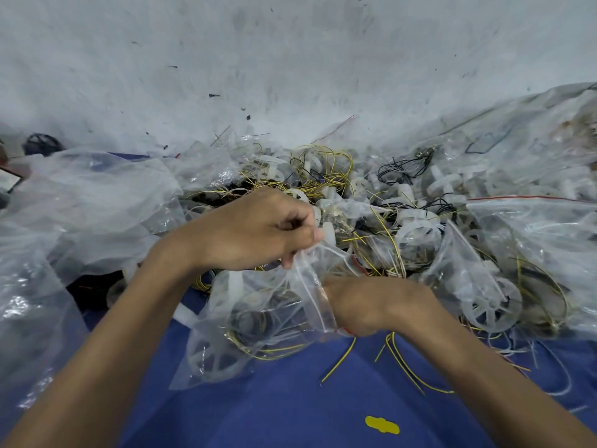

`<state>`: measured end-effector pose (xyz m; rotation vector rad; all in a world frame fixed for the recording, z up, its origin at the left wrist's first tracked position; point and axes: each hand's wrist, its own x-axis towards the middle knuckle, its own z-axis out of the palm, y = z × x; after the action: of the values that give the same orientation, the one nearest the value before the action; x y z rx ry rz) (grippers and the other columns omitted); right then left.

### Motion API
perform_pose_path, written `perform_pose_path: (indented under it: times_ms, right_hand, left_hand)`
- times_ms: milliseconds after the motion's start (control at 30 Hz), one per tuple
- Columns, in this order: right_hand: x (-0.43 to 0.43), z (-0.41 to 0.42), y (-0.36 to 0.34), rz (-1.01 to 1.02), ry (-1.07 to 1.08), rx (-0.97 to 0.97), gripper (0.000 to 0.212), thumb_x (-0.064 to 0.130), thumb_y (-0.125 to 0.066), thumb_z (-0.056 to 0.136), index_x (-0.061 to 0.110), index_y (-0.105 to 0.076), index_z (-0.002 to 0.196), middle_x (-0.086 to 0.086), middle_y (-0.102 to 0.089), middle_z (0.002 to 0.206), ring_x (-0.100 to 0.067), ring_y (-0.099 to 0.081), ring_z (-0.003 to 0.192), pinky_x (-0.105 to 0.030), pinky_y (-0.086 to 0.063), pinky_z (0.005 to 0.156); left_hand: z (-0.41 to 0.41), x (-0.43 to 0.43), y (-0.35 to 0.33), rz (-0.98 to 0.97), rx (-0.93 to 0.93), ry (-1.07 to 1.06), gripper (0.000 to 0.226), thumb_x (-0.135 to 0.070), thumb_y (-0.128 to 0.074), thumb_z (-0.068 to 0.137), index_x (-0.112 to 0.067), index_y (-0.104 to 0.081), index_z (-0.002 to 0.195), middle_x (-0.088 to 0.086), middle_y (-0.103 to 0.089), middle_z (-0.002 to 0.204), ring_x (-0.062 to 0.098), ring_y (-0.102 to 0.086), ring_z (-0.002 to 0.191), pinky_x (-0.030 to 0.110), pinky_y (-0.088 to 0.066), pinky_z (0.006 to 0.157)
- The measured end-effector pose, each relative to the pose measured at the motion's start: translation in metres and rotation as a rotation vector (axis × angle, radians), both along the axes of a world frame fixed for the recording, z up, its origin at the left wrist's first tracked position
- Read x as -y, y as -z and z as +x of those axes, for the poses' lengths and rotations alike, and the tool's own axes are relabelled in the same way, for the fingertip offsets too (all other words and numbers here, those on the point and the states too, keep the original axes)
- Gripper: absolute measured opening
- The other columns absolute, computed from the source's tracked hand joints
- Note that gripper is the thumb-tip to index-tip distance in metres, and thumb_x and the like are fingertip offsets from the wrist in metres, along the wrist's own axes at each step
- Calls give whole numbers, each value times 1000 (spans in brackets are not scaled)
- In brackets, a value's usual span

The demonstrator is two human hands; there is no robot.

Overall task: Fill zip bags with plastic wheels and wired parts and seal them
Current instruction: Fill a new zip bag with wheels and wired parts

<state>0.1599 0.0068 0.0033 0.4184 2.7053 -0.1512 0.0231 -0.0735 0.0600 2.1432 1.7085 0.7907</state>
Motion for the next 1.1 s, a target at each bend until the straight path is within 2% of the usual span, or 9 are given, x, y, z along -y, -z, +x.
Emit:
perform_pose_path:
  times_ms: [233,267,400,533,600,800,900,1000,1100]
  right_hand:
    - [-18,10,-8,-89,28,-122,8,8,-59,89,5,-64,93,-10,-59,85,-21,-54,90,-24,-40,77]
    - [-21,12,-9,-99,23,-176,19,16,-63,87,2,-67,100,-14,-63,93,-22,-57,92,-25,-43,79]
    - [-30,20,-17,-140,3,-398,14,22,-65,86,11,-73,90,-2,-62,67,-6,-52,64,-9,-36,56]
    - [-38,25,-19,-254,22,-476,18,25,-69,83,38,-62,73,4,-49,54,0,-40,52,-20,-38,52]
    - [-37,25,-18,-237,2,-467,27,23,-68,85,45,-56,76,11,-48,51,-1,-42,51,-14,-33,51]
    - [-40,31,-23,-229,28,-586,30,24,-55,93,17,-65,65,7,-37,51,-1,-32,49,-14,-25,50]
    - [-41,37,-35,-211,75,-813,19,18,-56,92,21,-72,82,18,-54,52,0,-41,43,-9,-26,46]
    - [-43,42,-42,-290,156,-979,22,38,-54,88,27,-72,94,10,-72,77,-4,-63,63,-20,-48,56]
    - [-42,41,-39,-269,203,-841,51,72,-42,72,42,-63,107,19,-64,114,1,-58,106,-27,-45,95]
  left_hand:
    - [-4,-7,6,17,73,-141,34,-25,-52,95,-3,-60,70,-8,-62,48,1,-57,41,8,-37,45]
    - [-7,-8,6,18,84,-179,34,-27,-52,94,-7,-61,68,-6,-62,47,2,-56,40,9,-37,45]
    - [-17,-12,6,29,122,-323,36,-27,-52,95,-18,-60,60,-4,-63,47,6,-56,43,27,-44,56]
    - [-23,-11,4,58,121,-351,39,-27,-52,95,-19,-57,57,-8,-62,46,-1,-54,41,9,-39,45]
    - [-24,-11,4,57,106,-358,38,-29,-53,94,-18,-59,58,-5,-63,48,-1,-54,41,9,-38,42]
    - [-35,-7,-1,97,196,-362,33,-27,-55,93,-14,-61,63,-8,-63,49,0,-56,44,5,-39,47]
    - [-47,-2,-6,209,387,-389,35,-21,-57,92,-12,-59,58,-3,-60,46,5,-56,41,8,-41,47]
    - [-50,0,-10,307,548,-415,38,-19,-57,91,-16,-60,53,-2,-61,51,10,-55,40,14,-43,45]
    - [-36,-4,-8,372,637,-446,35,-18,-55,93,-14,-57,58,-5,-59,52,10,-55,40,17,-39,46]
